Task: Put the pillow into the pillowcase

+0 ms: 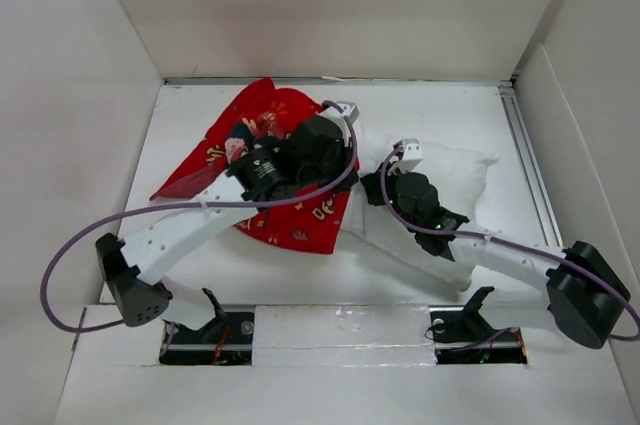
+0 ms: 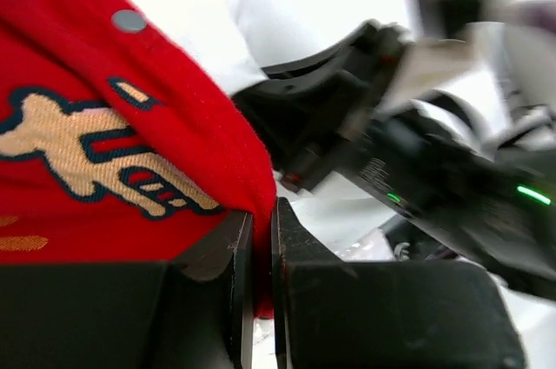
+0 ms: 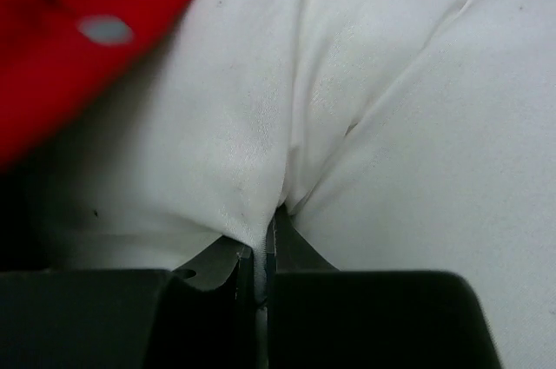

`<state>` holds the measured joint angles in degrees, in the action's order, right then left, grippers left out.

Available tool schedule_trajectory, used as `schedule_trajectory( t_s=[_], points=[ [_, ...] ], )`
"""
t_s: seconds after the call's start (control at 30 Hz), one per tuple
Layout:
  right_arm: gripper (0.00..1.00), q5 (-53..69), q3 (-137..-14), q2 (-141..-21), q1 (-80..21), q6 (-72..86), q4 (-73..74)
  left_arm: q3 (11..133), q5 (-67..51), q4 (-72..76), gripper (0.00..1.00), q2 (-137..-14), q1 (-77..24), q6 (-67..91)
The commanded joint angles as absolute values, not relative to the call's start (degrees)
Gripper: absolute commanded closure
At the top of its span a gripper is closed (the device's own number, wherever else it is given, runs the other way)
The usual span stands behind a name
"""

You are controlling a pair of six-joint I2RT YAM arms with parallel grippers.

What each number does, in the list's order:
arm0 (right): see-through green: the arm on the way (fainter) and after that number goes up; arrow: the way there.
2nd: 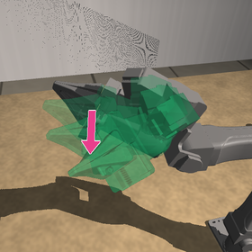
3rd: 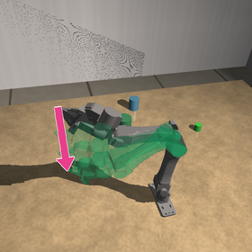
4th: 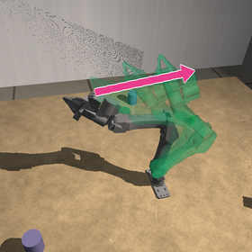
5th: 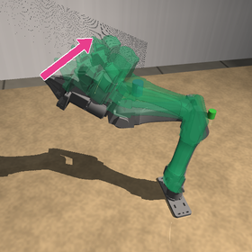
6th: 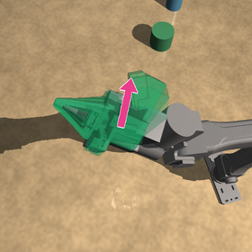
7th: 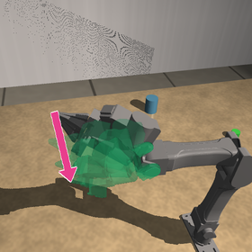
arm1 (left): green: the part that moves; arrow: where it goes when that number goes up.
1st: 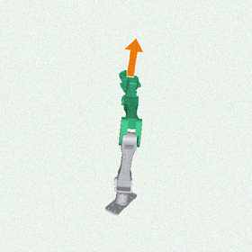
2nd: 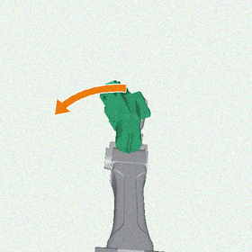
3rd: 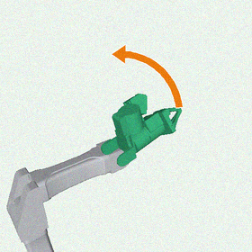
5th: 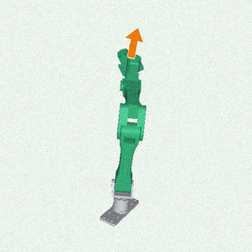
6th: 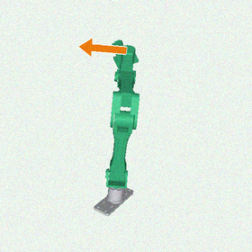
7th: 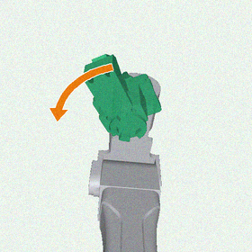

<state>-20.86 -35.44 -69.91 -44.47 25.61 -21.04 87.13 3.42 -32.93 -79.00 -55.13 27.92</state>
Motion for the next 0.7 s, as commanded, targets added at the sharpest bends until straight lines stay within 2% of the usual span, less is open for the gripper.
schedule_trajectory(
  t_s=[0.0,0.17,0.27,0.3,0.37,0.4,0.43,0.47,0.5,0.57,0.6,0.67],
  points=[
    [1.0,-16.89,-36.55,-72.06,-44.56,26.9,-34.18,82.98,0.7,-26.11,1.0,-81.29,-53.8,30.84],
    [1.0,-5.67,-35.6,-74.53,-45.79,25.58,-39.28,74.81,-1.41,-19.7,1.0,-84.46,-49.06,32.25],
    [0.99,2.0,-33.14,-76.38,-46.4,25.58,-44.99,74.79,-0.8,-18.98,1.0,-86.74,-46.42,32.87],
    [0.77,2.02,-31.31,-76.38,-46.41,24.97,-45.0,75.67,-0.79,-18.98,1.0,-86.75,-45.8,32.87],
    [0.43,0.72,-28.58,-71.39,-46.41,24.96,-44.48,76.2,1.39,-20.57,1.0,-86.75,-45.26,33.49],
    [0.11,-1.47,-26.13,-66.23,-46.41,24.96,-41.78,77.42,2.02,-21.26,1.0,-85.79,-44.74,33.49],
    [0.01,-2.89,-26.1,-66.18,-46.41,24.96,-41.75,78.13,2.63,-22.49,1.0,-85.0,-44.74,33.49],
    [0.01,-4.47,-26.1,-60.18,-46.41,24.96,-34.44,79.18,3.25,-23.46,0.98,-84.29,-44.74,33.49],
    [0.01,-8.05,-26.1,-57.25,-46.41,24.26,-30.19,81.54,4.47,-24.68,0.75,-82.81,-44.74,32.79],
    [0.01,-12.72,-29.6,-52.41,-46.41,24.26,-22.36,84.36,7.19,-27.75,0.17,-81.13,-44.74,32.78],
    [0.01,-15.09,-31.45,-49.16,-46.41,23.65,-13.88,85.68,8.51,-28.47,0.0,-80.34,-44.74,32.17],
    [0.01,-19.41,-37.84,-48.34,-45.28,22.95,-6.45,90.95,11.42,-30.92,0.0,-79.63,-44.74,30.68]
  ],
)
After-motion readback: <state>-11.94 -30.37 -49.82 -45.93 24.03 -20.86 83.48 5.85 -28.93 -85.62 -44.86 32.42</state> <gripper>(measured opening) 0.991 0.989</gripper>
